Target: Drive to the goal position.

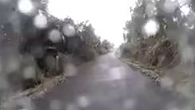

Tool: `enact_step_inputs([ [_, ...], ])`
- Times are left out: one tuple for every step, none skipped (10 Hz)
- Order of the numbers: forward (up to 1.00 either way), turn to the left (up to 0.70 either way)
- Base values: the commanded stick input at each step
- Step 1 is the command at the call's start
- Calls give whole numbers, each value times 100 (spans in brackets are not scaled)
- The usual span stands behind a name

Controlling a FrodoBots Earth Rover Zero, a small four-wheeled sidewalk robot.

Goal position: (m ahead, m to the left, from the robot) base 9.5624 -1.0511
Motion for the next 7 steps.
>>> enact_step_inputs([
  [100, 0],
  [100, 0],
  [100, 0],
  [100, 0],
  [100, 0],
  [100, 0],
  [100, 0],
])
